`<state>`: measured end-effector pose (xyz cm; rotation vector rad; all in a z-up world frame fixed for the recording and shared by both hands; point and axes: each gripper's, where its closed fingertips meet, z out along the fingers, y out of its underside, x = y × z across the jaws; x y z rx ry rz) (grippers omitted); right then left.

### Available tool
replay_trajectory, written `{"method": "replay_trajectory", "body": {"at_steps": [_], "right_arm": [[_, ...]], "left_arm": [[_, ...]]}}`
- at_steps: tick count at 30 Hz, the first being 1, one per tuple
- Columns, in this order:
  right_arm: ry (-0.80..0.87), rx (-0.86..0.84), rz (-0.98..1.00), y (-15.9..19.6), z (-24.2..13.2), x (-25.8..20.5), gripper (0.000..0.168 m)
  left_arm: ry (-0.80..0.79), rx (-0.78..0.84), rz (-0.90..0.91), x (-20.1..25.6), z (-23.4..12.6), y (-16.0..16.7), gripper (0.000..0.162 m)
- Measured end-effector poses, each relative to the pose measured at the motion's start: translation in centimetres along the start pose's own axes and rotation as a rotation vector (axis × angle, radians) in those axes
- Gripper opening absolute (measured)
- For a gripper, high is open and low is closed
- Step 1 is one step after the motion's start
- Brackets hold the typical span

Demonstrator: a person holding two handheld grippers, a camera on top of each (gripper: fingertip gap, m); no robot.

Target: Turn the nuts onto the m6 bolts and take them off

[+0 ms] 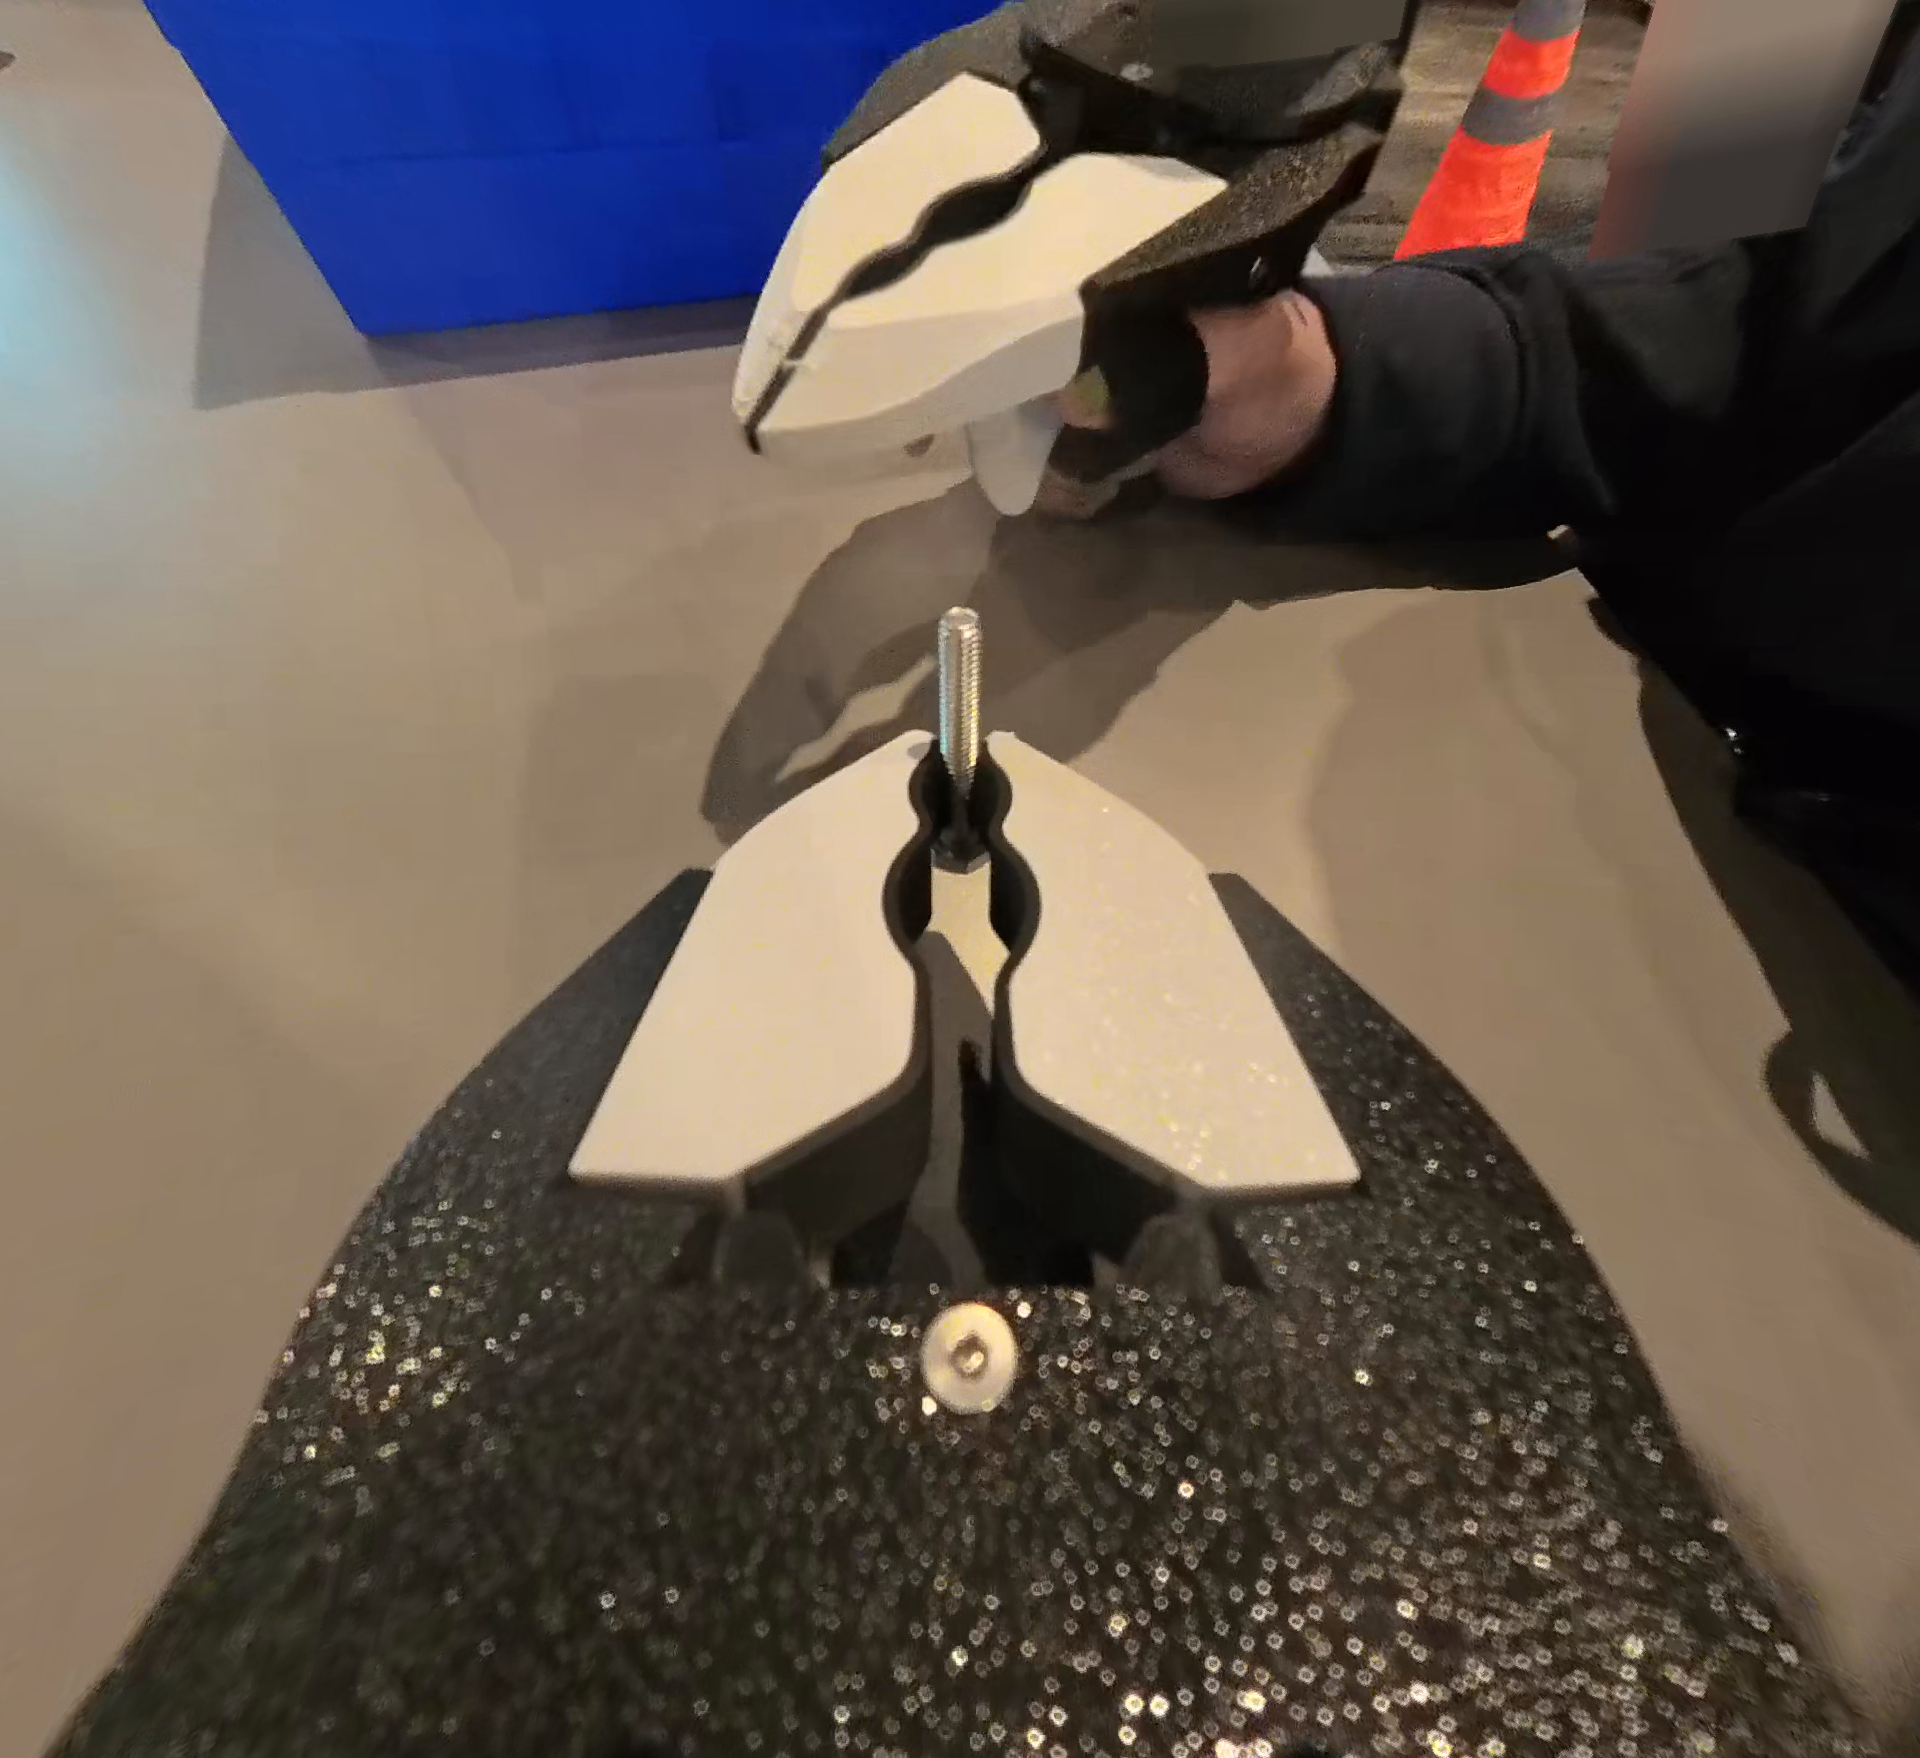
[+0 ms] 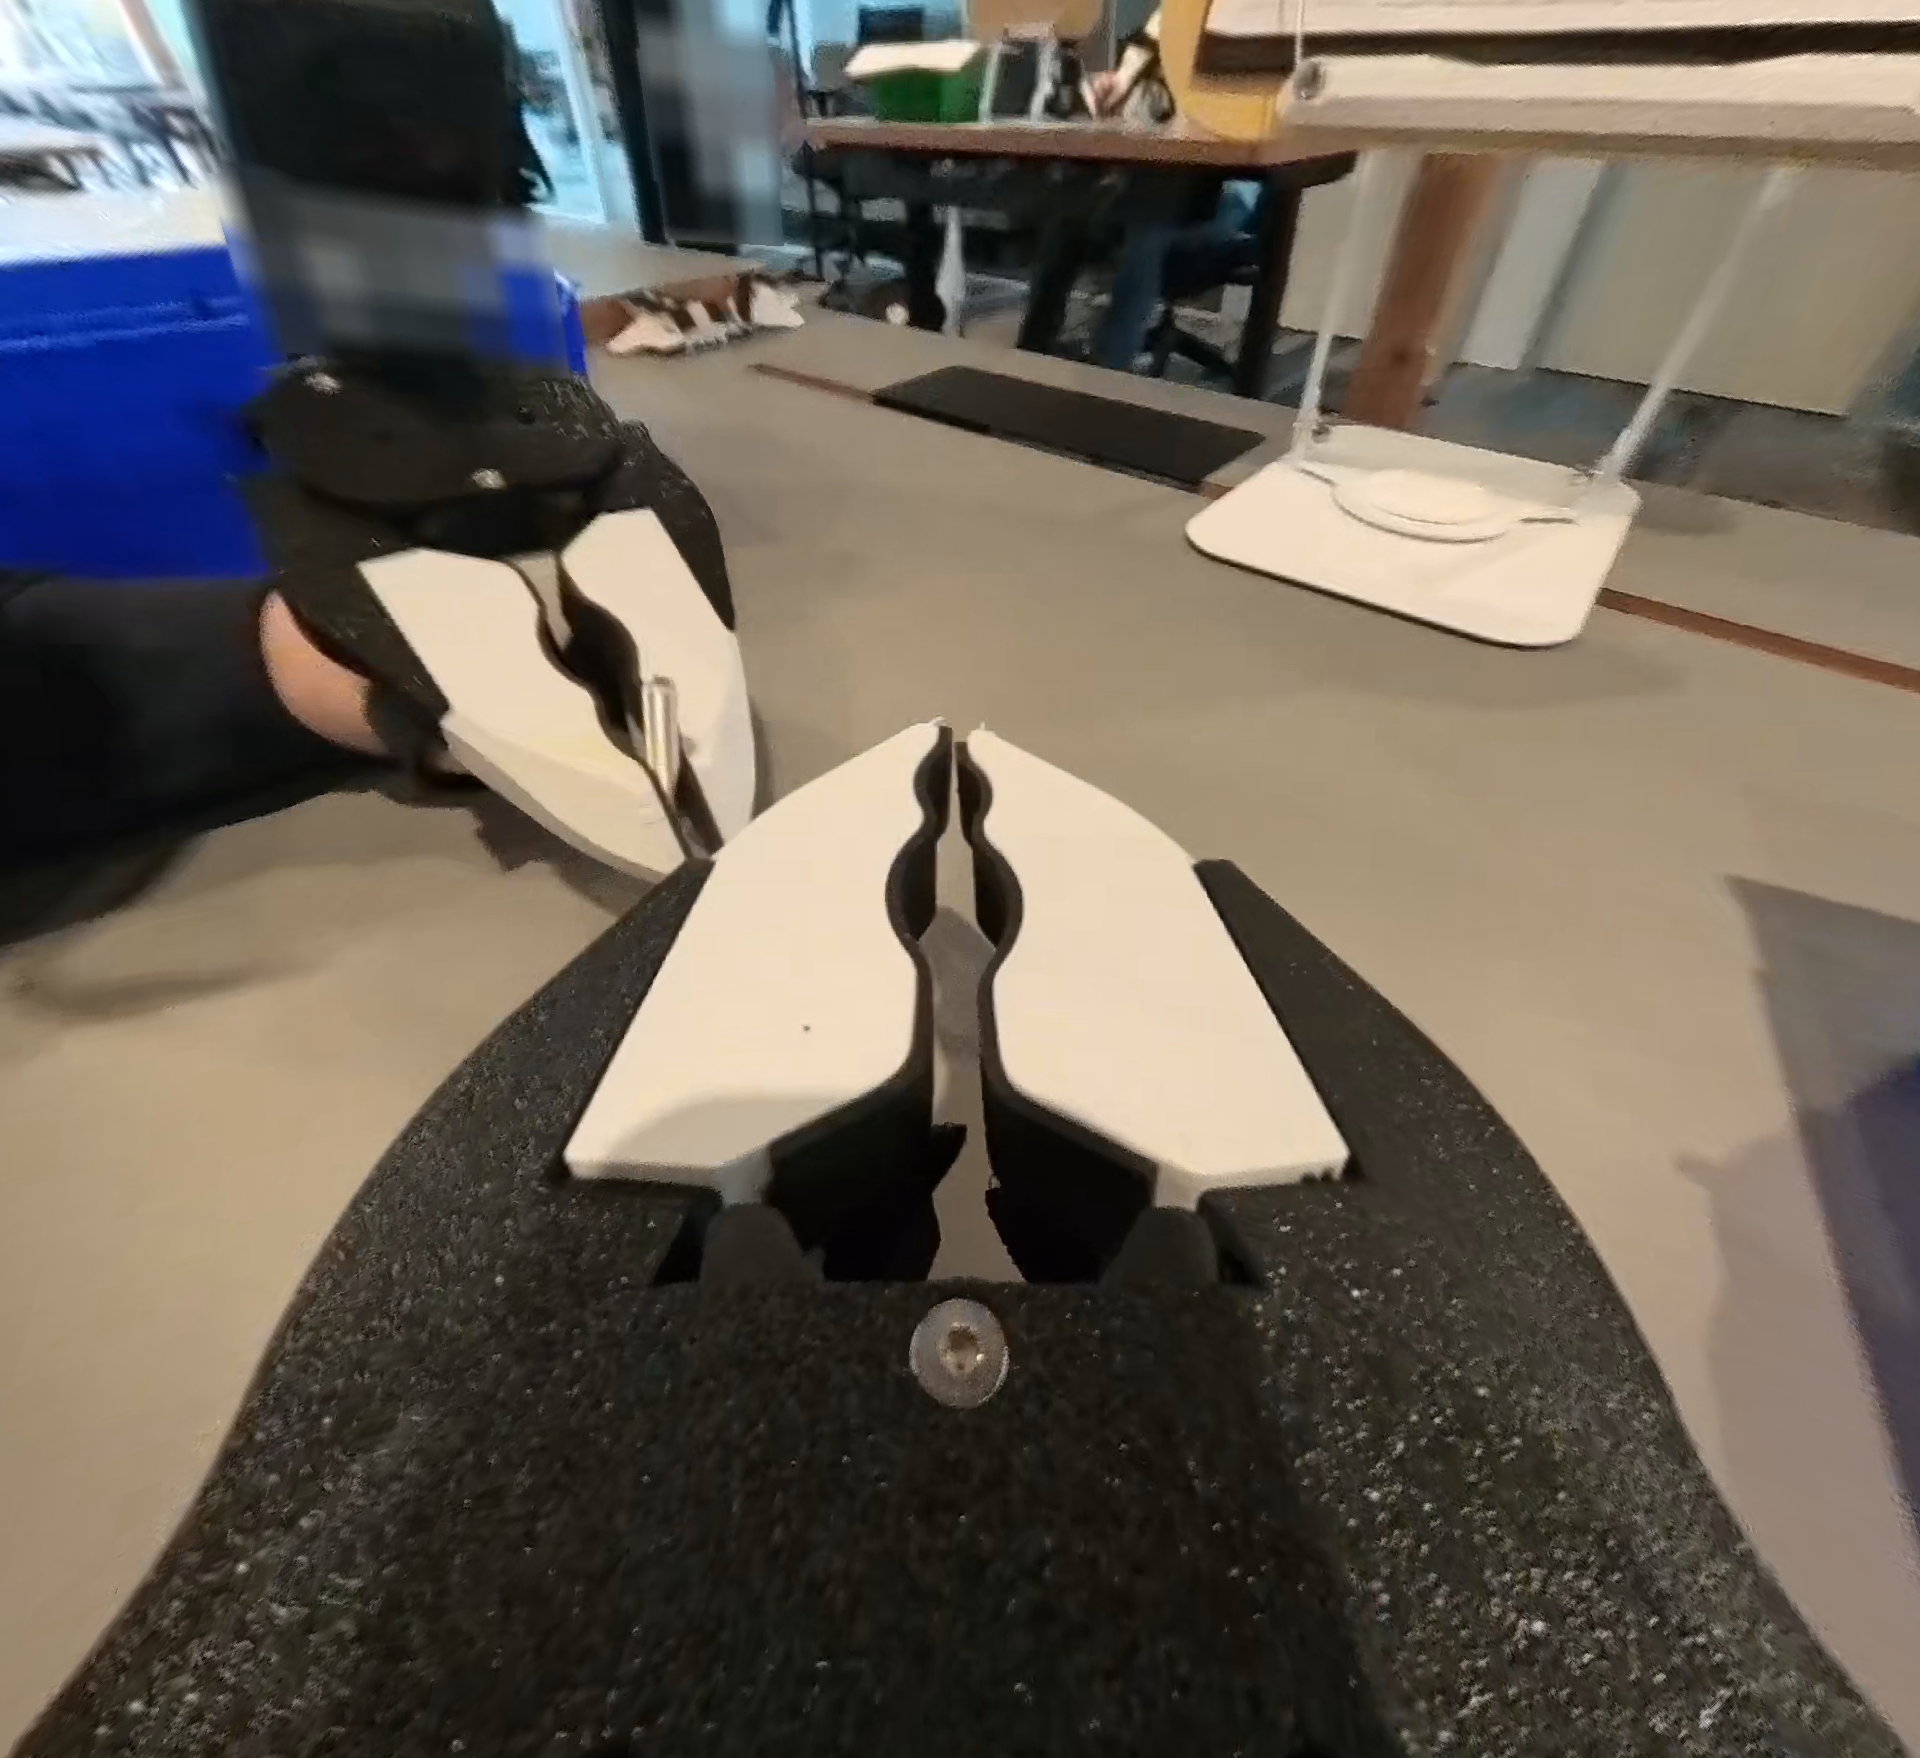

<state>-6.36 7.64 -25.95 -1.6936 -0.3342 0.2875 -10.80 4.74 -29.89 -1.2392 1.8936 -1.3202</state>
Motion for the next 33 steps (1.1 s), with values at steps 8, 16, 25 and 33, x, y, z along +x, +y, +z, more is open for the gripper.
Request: {"method": "replay_trajectory", "body": {"at_steps": [8,16,25,33], "right_arm": [[0.13,0.104,0.04,-3.8,-4.6,2.6,0.004],[0.229,-0.379,0.071,3.6,-12.1,3.0,0.016],[0.131,-0.635,0.006,10.2,-15.3,-0.1,0.021],[0.141,-0.584,0.025,10.4,-14.8,0.3,0.017]], "left_arm": [[0.004,0.004,-0.001,0.0,0.0,0.0,0.005],[0.008,-0.001,-0.004,0.0,0.1,0.0,0.005],[0.006,0.0,-0.001,0.0,0.2,0.0,0.005],[0.016,0.005,0.0,0.1,0.2,0.0,0.005]]}}
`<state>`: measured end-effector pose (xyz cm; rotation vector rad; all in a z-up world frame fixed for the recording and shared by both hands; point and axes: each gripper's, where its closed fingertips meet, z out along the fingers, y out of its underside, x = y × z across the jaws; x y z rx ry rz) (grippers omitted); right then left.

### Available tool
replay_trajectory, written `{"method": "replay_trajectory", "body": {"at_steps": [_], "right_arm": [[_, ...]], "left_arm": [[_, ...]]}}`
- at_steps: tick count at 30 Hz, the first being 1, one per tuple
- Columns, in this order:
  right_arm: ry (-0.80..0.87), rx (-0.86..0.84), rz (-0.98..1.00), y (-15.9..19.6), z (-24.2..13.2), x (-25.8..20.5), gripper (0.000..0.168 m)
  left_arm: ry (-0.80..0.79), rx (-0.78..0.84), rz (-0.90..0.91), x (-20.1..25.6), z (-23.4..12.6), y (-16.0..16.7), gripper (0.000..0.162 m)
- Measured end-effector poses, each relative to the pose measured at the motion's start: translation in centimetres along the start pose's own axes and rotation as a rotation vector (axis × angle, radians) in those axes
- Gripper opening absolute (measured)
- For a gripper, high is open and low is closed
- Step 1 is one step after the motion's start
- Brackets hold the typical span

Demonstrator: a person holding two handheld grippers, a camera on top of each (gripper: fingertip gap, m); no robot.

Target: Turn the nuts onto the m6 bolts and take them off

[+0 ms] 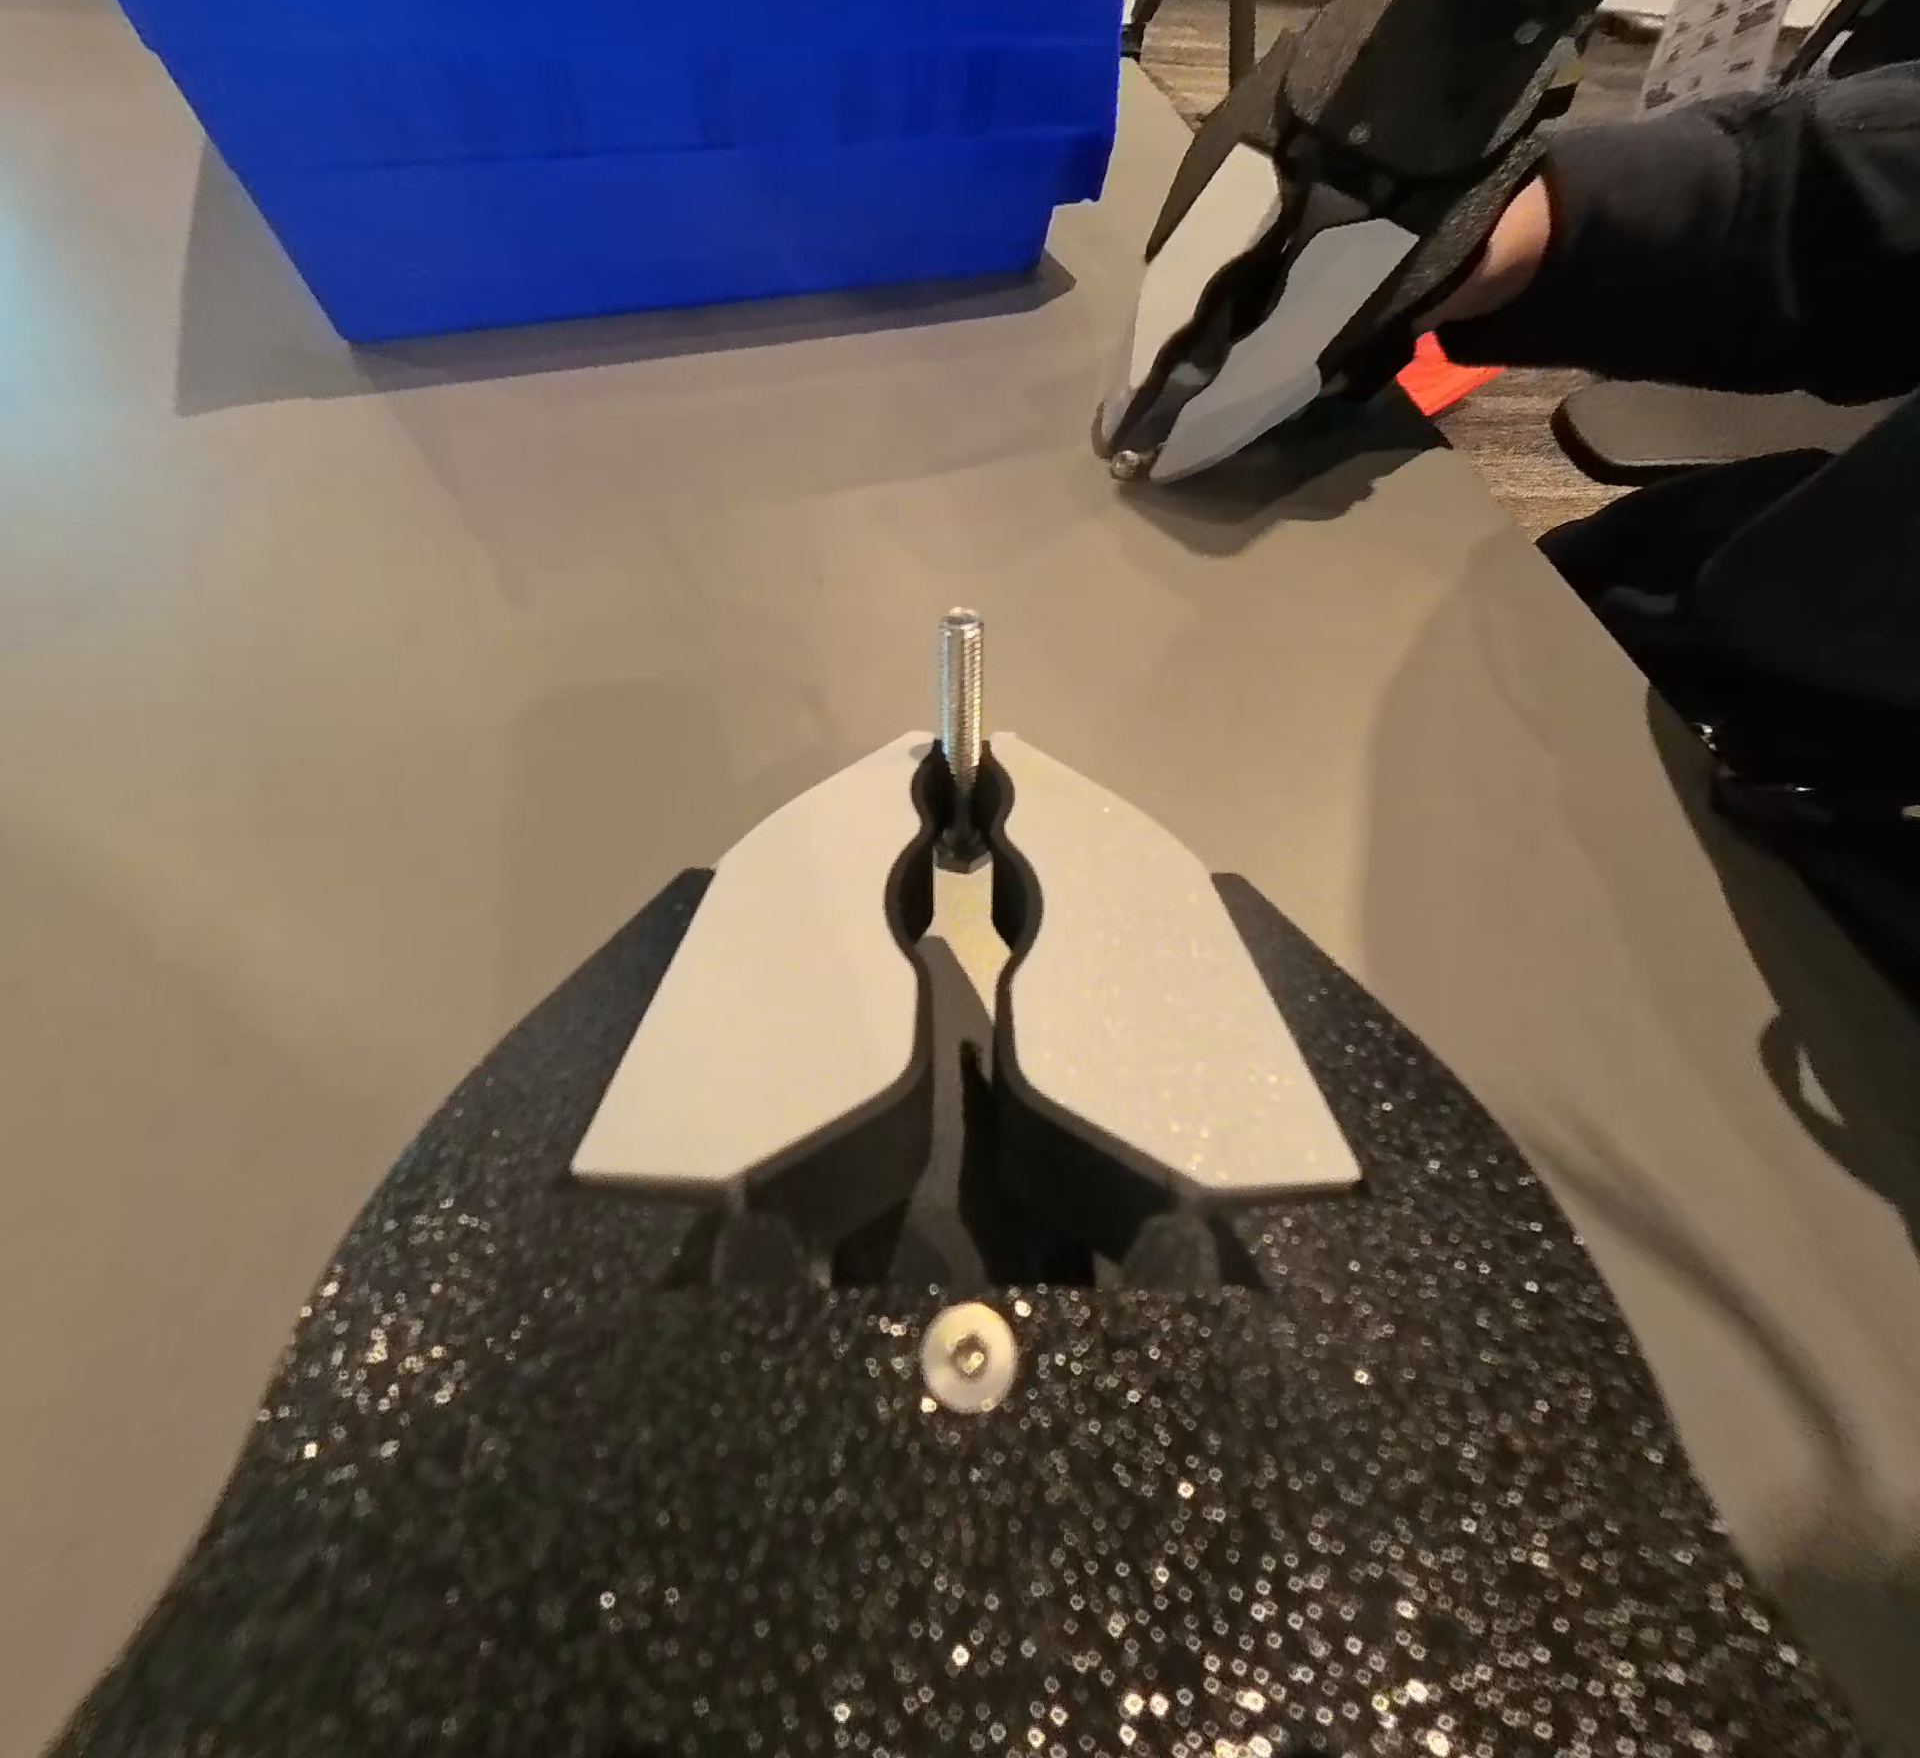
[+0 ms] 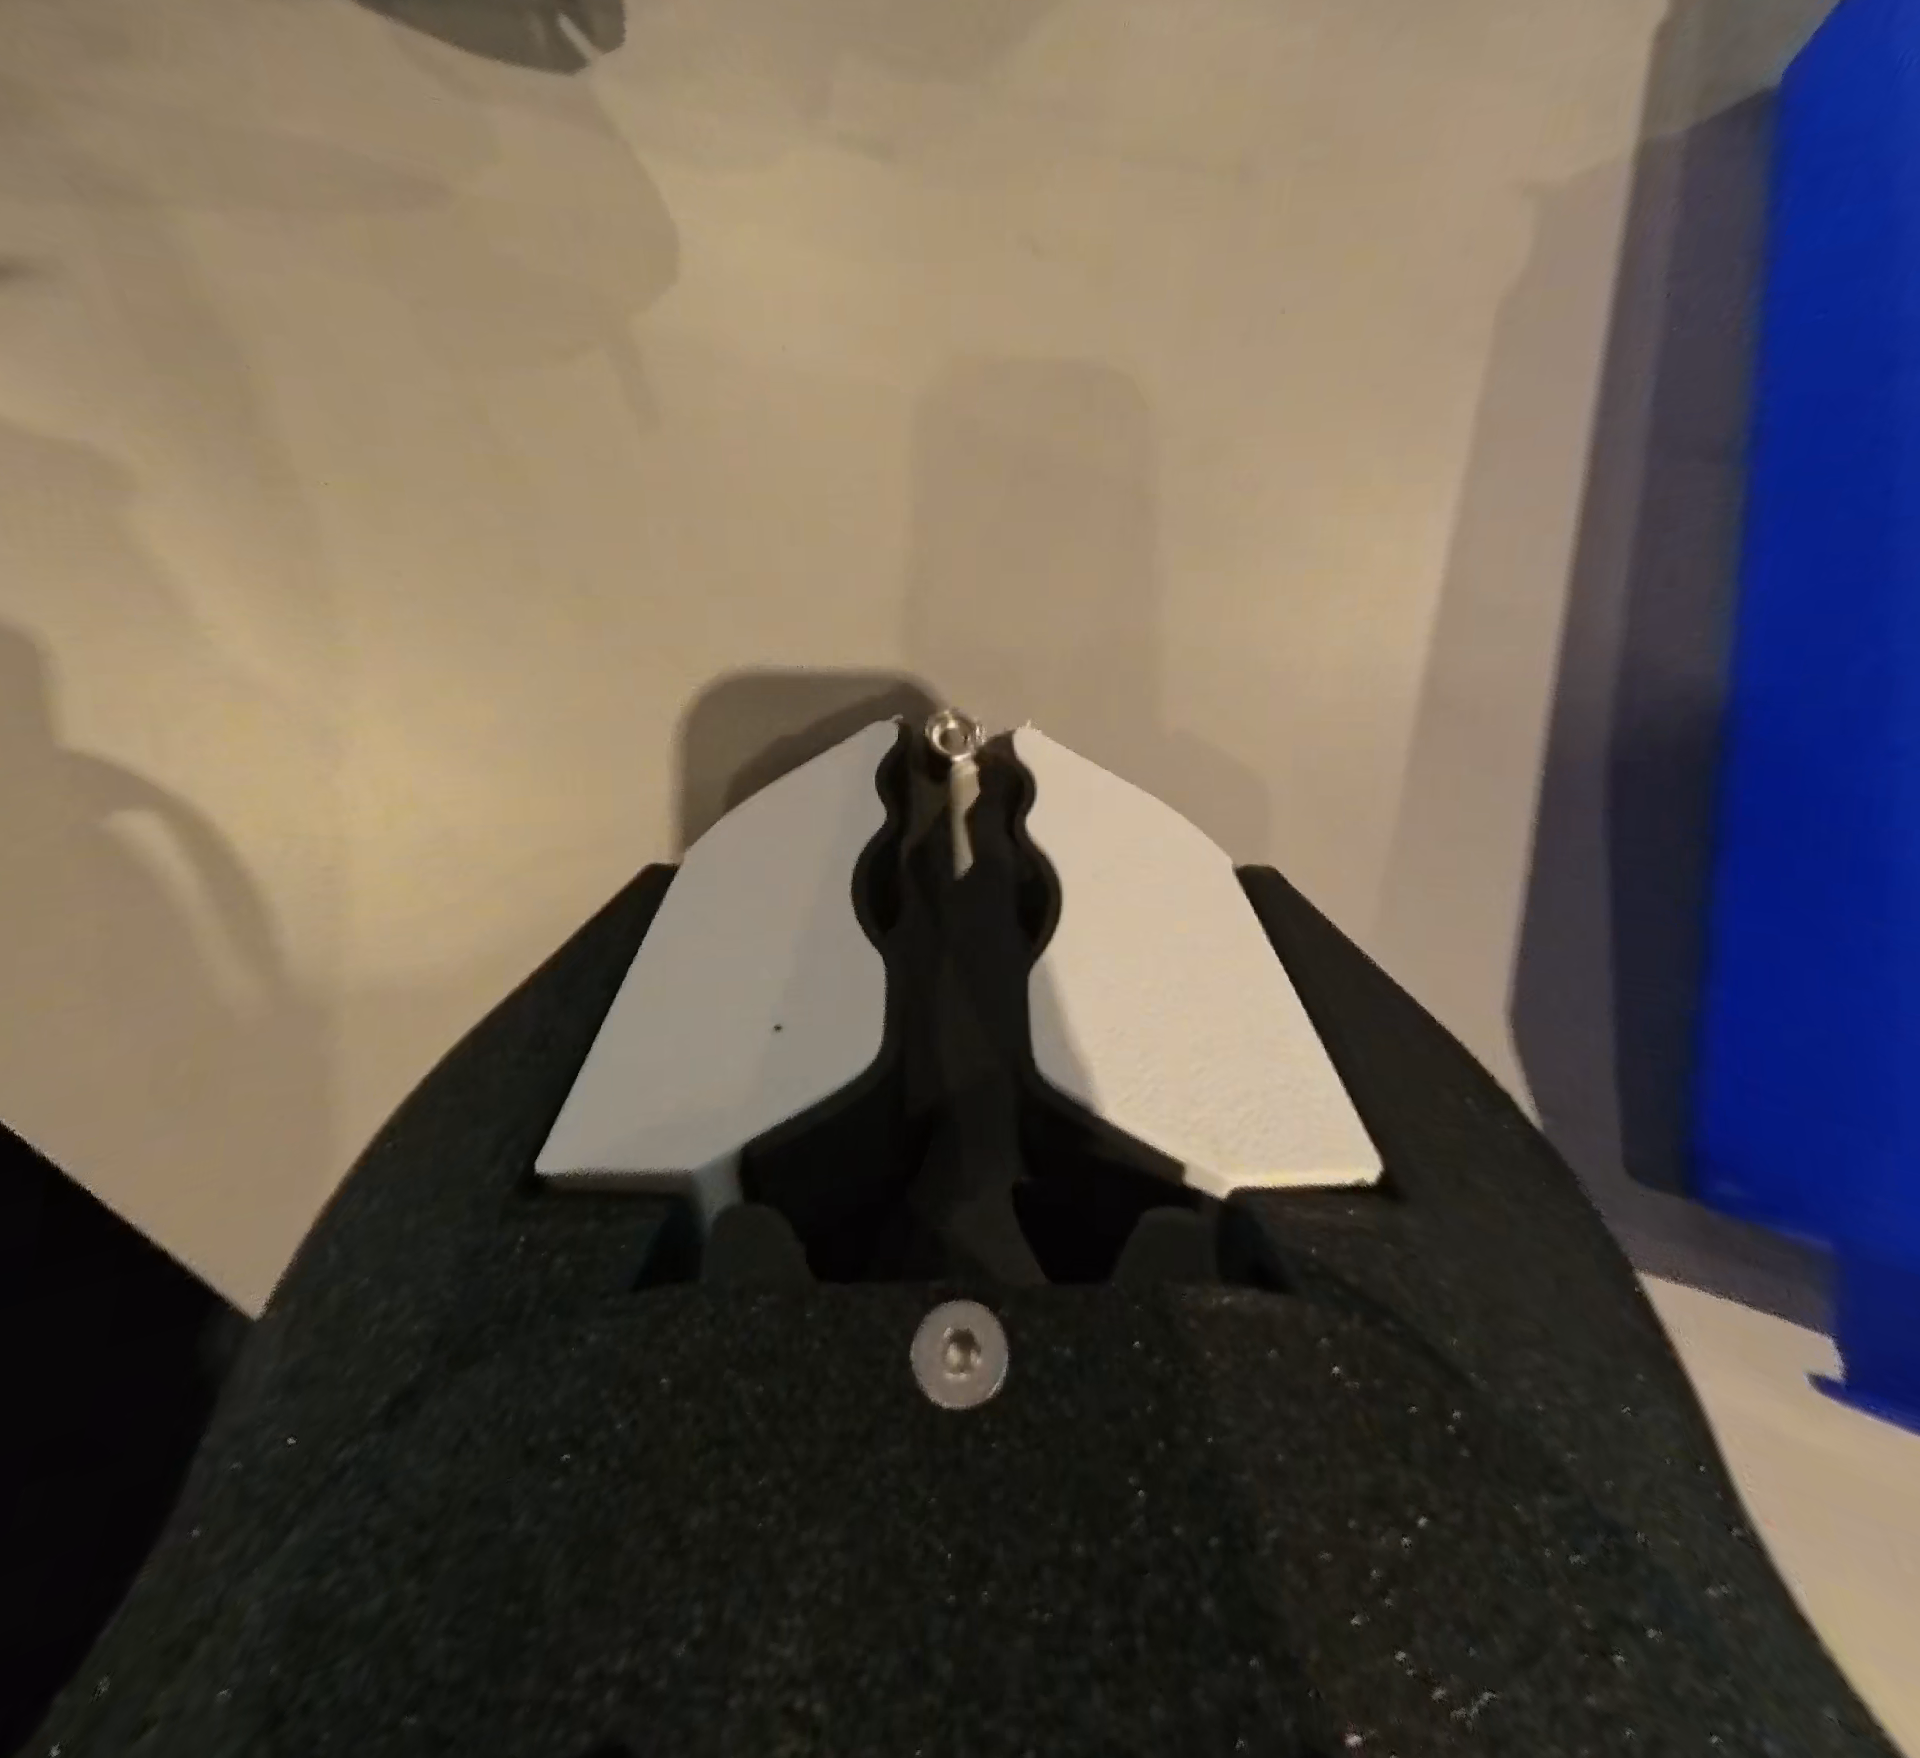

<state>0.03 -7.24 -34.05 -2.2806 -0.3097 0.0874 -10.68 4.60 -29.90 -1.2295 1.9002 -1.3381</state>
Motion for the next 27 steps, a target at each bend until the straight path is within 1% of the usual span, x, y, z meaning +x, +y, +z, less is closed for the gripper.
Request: {"method": "replay_trajectory", "body": {"at_steps": [2,4,6,9,14,17,19,23,27], "right_arm": [[0.001,0.006,0.013,0.0,0.1,0.1,0.011],[0.0,0.001,0.001,0.0,0.1,0.1,0.011],[-0.017,0.026,-0.012,-0.9,0.2,-0.3,0.01],[-0.066,0.136,-0.046,-4.6,0.6,-1.3,0.01],[-0.276,0.341,-0.105,-12.5,1.5,-5.1,0.01],[-0.352,0.398,-0.128,-15.6,2.1,-6.6,0.01],[-0.381,0.369,-0.154,-16.4,2.8,-7.4,0.01],[-0.405,0.286,-0.195,-16.7,4.1,-8.3,0.01],[-0.424,0.263,-0.207,-17.0,4.5,-8.8,0.01]], "left_arm": [[0.001,0.0,0.0,0.0,0.0,0.0,0.005],[0.004,0.001,0.001,0.0,0.0,0.0,0.005],[0.014,0.002,0.005,0.2,0.0,0.0,0.005],[0.038,0.006,0.021,0.6,0.0,-0.1,0.005],[0.068,0.047,0.027,1.0,-0.4,-0.5,0.005],[0.076,0.075,0.028,1.1,-0.7,-0.8,0.005],[0.079,0.076,0.03,1.1,-0.7,-0.8,0.005],[0.078,0.056,0.041,1.2,-0.5,-0.6,0.005],[0.08,0.054,0.039,1.2,-0.5,-0.6,0.005]]}}
